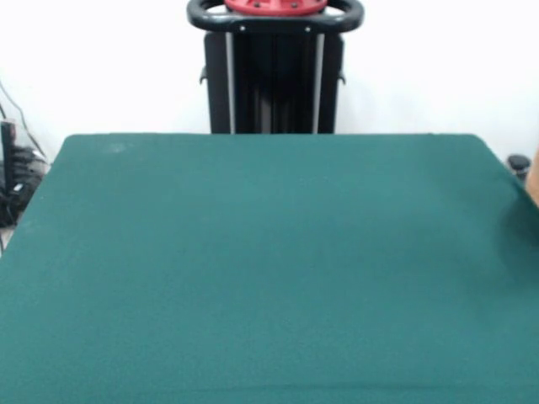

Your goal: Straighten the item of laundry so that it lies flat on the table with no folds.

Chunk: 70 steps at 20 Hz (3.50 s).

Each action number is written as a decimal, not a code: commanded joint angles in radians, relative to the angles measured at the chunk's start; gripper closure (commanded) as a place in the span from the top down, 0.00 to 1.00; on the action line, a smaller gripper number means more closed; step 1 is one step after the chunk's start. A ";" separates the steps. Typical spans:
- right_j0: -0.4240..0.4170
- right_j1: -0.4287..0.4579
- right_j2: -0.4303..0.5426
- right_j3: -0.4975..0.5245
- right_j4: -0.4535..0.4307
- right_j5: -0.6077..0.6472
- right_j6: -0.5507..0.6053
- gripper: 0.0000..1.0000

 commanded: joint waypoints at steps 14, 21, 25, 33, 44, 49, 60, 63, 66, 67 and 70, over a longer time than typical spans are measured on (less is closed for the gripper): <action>-0.450 -0.171 0.497 0.154 -0.103 0.164 -0.163 0.00; -0.474 -0.224 0.586 0.214 -0.061 0.164 -0.049 0.00; -0.441 -0.315 0.602 0.247 0.044 0.206 0.019 0.00; -0.291 -0.371 0.482 0.279 0.126 0.209 0.090 0.00; 0.027 -0.266 0.129 0.245 -0.020 0.119 0.232 0.00; 0.198 -0.127 -0.085 0.181 -0.050 0.013 0.191 0.00; 0.324 0.098 -0.255 0.129 -0.062 -0.204 0.107 0.00; 0.415 0.106 -0.338 0.112 0.001 -0.196 0.122 0.00; 0.456 0.106 -0.373 0.101 0.040 -0.178 0.134 0.00; 0.463 0.106 -0.372 0.100 0.049 -0.174 0.142 0.00; 0.507 0.101 -0.389 0.091 0.087 -0.155 0.164 0.00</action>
